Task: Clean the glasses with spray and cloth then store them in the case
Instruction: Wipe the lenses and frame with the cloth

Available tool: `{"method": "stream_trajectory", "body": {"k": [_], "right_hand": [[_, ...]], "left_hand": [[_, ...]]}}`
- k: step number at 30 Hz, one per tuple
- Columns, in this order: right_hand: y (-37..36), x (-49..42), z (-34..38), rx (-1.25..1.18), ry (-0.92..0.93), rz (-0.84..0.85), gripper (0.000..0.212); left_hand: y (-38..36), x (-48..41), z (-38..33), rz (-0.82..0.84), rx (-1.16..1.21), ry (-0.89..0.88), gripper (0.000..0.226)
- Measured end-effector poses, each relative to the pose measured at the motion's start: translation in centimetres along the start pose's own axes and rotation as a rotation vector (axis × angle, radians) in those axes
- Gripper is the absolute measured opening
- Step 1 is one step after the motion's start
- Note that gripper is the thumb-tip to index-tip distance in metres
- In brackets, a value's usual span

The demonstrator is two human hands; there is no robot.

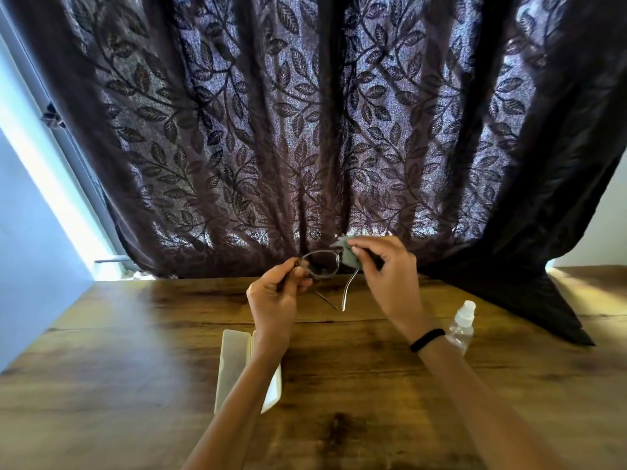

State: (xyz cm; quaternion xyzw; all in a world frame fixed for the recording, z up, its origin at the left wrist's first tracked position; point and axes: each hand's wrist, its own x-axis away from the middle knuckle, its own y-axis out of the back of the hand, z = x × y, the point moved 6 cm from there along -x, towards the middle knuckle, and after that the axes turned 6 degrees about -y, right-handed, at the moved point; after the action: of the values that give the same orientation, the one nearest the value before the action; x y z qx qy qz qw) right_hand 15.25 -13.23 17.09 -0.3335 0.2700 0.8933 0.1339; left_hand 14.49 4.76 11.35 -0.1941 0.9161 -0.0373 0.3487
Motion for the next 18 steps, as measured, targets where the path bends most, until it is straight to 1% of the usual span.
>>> {"method": "stream_trajectory", "body": {"k": [2, 4, 12, 15, 18], "right_hand": [[-0.7, 0.5, 0.9, 0.018, 0.056, 0.053, 0.021], [-0.7, 0.5, 1.0, 0.030, 0.073, 0.063, 0.022], [1.3, -0.3, -2.1, 0.056, -0.075, -0.029, 0.019], [1.3, 0.1, -2.0, 0.022, -0.076, -0.051, 0.019], [0.5, 0.8, -1.0, -0.005, -0.048, -0.031, 0.020]], "left_hand": [[0.0, -0.1, 0.1, -0.009, -0.010, -0.002, 0.034], [0.1, -0.1, 0.1, -0.001, -0.016, -0.009, 0.034], [0.5, -0.2, 0.2, 0.006, -0.030, -0.013, 0.027], [0.4, -0.3, 0.0, -0.002, -0.030, -0.020, 0.027], [0.1, -0.3, -0.1, -0.001, -0.047, -0.025, 0.029]]}}
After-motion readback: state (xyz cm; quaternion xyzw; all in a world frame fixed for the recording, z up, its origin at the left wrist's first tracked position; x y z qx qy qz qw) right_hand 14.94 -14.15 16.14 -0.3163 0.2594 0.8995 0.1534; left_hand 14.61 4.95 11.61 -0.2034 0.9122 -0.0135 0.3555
